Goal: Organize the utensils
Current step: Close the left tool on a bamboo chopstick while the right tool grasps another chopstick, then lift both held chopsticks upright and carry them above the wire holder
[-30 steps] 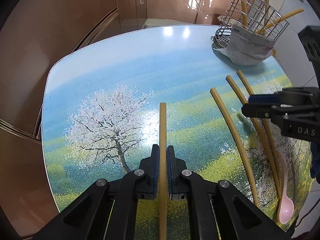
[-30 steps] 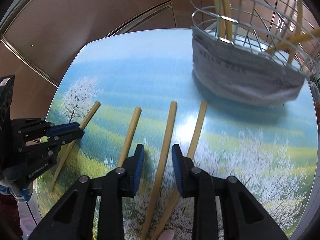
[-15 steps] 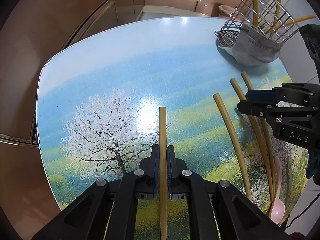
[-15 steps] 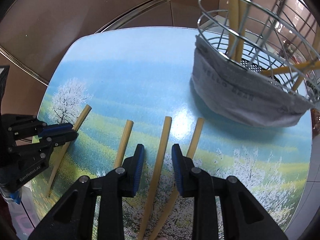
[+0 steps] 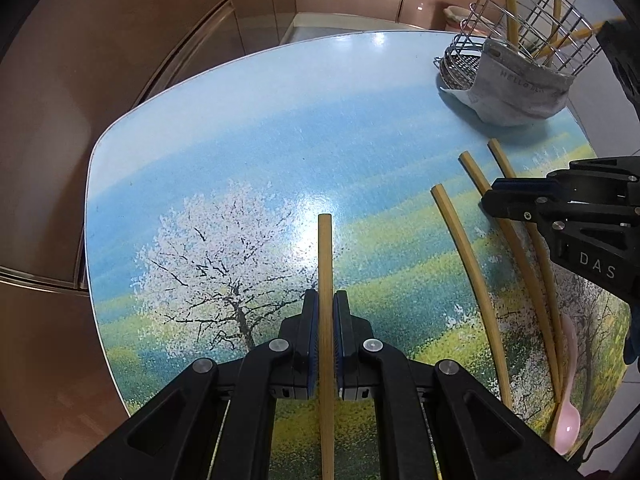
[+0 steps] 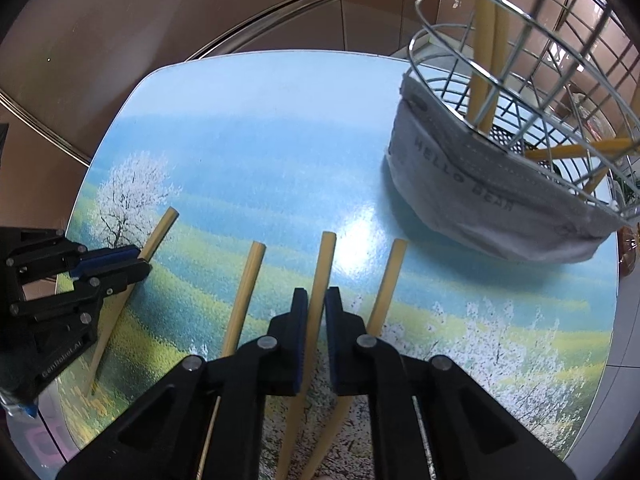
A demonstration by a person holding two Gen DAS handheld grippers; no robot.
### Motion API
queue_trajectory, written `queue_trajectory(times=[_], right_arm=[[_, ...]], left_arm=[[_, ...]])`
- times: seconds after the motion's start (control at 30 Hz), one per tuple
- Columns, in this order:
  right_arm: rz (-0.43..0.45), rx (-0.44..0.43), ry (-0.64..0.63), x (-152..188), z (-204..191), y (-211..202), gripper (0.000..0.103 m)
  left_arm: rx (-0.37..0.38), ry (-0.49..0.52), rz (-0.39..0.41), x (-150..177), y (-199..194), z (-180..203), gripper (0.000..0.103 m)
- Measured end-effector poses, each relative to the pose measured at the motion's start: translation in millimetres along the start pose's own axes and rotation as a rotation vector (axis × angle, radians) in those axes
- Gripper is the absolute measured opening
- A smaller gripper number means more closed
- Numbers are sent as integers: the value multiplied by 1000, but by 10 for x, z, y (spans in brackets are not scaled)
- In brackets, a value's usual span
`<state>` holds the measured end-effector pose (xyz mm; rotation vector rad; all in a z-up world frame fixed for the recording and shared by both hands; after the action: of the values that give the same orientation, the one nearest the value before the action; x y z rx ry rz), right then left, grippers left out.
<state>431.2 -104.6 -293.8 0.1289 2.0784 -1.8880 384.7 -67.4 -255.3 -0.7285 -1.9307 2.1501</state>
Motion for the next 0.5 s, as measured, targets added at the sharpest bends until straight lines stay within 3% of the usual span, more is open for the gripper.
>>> queue_trajectory(times=[0.2,0.5], right_arm=[[62,-27,28,10,44,-50,7],[300,-146,19,145,-19,-561,7]], left_arm=[[-31,-20,53,2,-17,-7,6],[-31,-69,188,202,-392,-105,6]])
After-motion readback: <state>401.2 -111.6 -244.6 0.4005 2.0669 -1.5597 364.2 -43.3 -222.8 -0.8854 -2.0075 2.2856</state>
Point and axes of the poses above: each gripper's, at about its wrist camera, not at the fingertips, and y roughly the way its jaws point, z to its right, x to its underside, the point moved 8 cm from there along y, roughly the way its jaws point, and after that the axes turned 3 degrees about x, right-handed, at the moved point
